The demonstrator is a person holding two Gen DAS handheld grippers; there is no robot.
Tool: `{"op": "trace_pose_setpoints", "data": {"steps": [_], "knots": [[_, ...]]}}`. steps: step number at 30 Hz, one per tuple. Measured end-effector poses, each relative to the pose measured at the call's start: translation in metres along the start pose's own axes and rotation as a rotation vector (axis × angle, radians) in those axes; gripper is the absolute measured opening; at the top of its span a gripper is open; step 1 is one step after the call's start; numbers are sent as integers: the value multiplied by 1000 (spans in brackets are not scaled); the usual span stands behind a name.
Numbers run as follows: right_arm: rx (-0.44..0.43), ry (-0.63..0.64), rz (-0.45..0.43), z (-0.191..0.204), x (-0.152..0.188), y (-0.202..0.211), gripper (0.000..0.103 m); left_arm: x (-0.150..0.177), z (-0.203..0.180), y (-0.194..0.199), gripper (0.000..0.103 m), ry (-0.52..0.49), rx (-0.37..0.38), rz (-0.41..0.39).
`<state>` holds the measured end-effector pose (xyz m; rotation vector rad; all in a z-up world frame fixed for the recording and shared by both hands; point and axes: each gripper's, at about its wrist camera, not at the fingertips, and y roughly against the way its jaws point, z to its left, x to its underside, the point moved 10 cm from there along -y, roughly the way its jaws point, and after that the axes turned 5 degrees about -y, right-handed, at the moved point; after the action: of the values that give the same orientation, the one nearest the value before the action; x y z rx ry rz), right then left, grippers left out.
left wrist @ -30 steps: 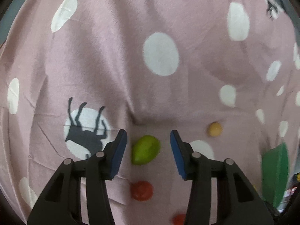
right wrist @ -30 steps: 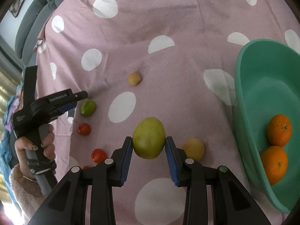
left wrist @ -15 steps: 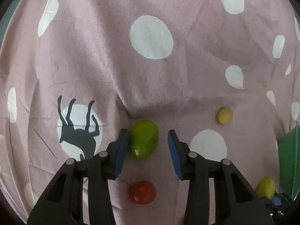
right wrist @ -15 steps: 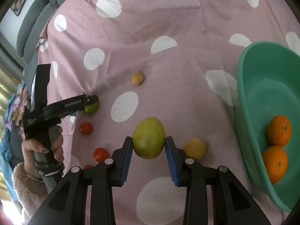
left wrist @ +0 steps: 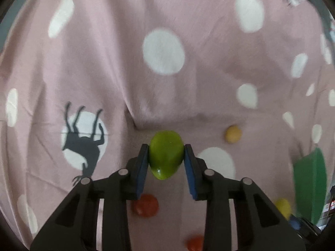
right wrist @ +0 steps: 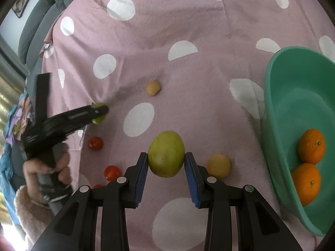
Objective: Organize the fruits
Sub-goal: 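Carry the pear in the right gripper while the left carries the lime toward the bowl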
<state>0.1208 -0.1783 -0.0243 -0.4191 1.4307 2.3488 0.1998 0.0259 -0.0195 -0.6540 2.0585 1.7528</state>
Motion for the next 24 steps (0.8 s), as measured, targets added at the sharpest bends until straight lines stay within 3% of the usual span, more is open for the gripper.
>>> {"op": "trace_pose_setpoints", "data": {"steps": [5, 10, 13, 17, 21, 24], "knots": [[-14, 4, -11, -1, -1, 6, 37, 20, -6, 52, 32, 32, 12, -46], [-27, -2, -15, 0, -2, 9, 37, 52, -25, 78, 33, 41, 87, -60], [-26, 1, -16, 0, -1, 10, 37, 64, -38, 70, 33, 25, 99, -53], [-14, 7, -30, 2, 1, 17, 37, 64, -41, 62, 33, -9, 26, -72], [-28, 7, -52, 3, 8, 23, 37, 63, -49, 67, 33, -21, 83, -79], [-5, 10, -34, -1, 13, 19, 37, 65, -50, 66, 33, -29, 80, -76]]}}
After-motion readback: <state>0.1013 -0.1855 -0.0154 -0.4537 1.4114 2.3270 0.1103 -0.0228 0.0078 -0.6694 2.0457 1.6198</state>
